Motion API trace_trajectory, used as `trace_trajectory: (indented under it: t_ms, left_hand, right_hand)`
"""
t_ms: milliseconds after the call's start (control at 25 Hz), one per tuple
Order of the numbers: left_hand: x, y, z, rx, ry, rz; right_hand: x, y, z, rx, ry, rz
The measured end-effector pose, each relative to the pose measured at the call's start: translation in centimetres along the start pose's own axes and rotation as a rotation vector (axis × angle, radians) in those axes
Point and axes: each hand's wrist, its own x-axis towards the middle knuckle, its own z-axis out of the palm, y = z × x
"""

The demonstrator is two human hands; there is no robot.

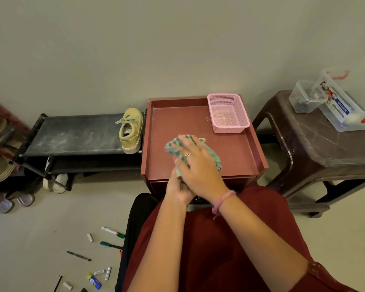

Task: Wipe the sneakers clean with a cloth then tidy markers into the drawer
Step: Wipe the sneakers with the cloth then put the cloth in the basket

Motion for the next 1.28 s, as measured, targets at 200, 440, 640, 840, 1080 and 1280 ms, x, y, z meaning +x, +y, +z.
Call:
trace_trajectory:
  t_ms: [200,440,640,840,1080,1280]
  left_hand:
    - [0.2,0.1,-1.4,-0.079,-0.044,-0.087]
    - [-0.6,0.4,-0.4,-0.007,0.005,-0.164]
    - [0.6,1.6,-0.7,-0.035,0.078,-0.162]
    - [0.2,0.9,-0.3,0.343,0.17,0.216]
    - [-0.4,1.2,-1.4,0.438,-0.141,0.384]
    - [-0.6,2.6,-1.8,0.418,-0.077,0.391]
  right_hand:
    - [-1.7,2.1,0.1,-0.074,0.018,-0.172]
    - [-1.1,2.7,-0.5,0.805,0.017,0.23]
    - [0.1,1.8,-2.1,0.952,-0.065,0.464]
    - [0.2,1.8,-2.7,1.077,-0.042,0.559]
    - [0.1,0.8,-0.8,0.878,-0.037,0.403]
    - [-2.3,1.4,2.1,0.371,-0.009,-0.081]
